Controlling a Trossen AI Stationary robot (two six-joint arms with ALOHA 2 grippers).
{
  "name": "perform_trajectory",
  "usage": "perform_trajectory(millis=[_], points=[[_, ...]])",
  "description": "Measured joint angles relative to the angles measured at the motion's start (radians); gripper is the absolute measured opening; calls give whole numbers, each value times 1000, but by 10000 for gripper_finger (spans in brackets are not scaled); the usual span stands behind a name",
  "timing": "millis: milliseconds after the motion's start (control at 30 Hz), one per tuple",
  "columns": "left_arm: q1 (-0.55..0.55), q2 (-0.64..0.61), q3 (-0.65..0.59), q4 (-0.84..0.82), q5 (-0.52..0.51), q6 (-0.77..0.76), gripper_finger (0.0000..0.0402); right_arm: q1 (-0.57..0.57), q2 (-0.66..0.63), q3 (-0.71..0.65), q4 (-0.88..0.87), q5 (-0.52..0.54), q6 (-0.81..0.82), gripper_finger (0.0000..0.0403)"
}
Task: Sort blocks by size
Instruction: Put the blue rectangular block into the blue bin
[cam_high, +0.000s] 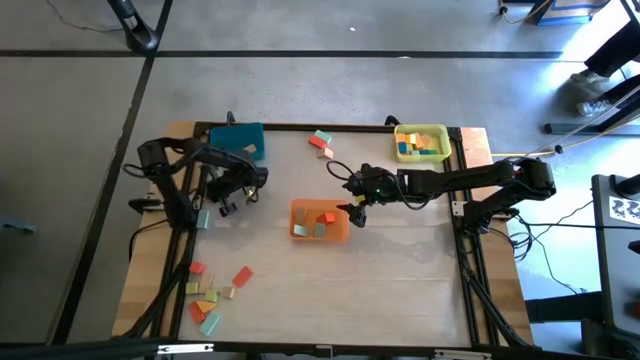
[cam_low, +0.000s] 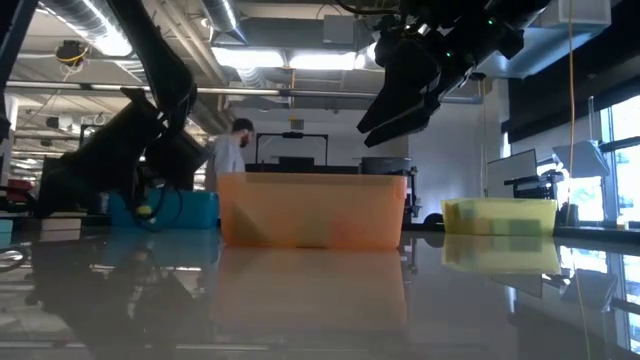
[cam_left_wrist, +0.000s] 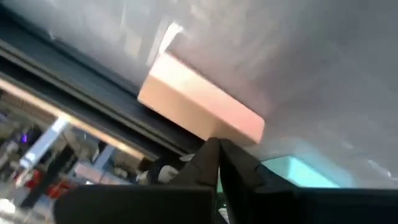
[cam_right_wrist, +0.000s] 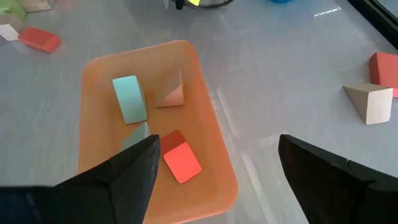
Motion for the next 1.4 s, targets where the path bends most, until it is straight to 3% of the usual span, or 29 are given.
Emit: perform_trajectory(millis=[200,400,633,767,1000,1400], points=[[-58,-76,64,24,25,4,2,0,0,0,1,0,-1,326],[-108,-131,106,-131,38,-58,2,0,0,0,0,0,-1,326],[-187,-139,57,-138,174,-71,1,0,0,0,1,0,-1,326],[-219,-119,1,-136,236,-75,2,0,0,0,7,0,-1,326],[-234,-67,-3,-114,251,-71,3,0,0,0,32,0,-2,326],[-234,182,-7,-113,250,35,1,0,0,0,29,-10,-3,326]])
